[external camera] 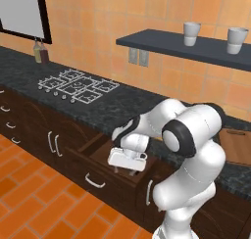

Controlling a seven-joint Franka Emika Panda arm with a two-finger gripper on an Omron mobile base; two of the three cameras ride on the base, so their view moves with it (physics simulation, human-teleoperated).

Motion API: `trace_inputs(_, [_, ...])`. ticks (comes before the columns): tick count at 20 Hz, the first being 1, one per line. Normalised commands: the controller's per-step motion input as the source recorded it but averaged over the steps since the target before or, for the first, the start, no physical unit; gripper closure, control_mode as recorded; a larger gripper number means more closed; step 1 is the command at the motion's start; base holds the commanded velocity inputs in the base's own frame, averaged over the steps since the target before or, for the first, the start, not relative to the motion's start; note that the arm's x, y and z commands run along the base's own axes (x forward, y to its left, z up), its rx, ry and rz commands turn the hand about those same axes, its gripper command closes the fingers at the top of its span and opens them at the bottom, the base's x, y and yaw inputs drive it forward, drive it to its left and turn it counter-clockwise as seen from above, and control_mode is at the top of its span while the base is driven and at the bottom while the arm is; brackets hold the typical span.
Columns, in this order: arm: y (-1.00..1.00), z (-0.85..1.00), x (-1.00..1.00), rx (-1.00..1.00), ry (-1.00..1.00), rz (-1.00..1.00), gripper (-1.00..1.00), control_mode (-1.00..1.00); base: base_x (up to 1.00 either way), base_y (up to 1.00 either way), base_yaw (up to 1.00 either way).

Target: Pick up the knife from the drawer and place it on the cutting board. Then place the meat from the plate to the cutting board.

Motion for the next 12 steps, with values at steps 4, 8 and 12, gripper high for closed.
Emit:
trace_inputs(4, [0.78, -0.23, -0.76, 0.1, -0.03, 0.0, -1.0, -1.0, 0.0, 0.0, 0.0])
trace_inputs(8, [0.96, -0.09, -1.0, 0.11, -0.03, 0.0, -1.0, -1.0, 0.0, 0.0, 0.0])
trace_inputs(12, [0.71, 0.19, -0.58, -0.04, -0.25, 0.0, -1.0, -1.0, 0.0, 0.0, 0.0])
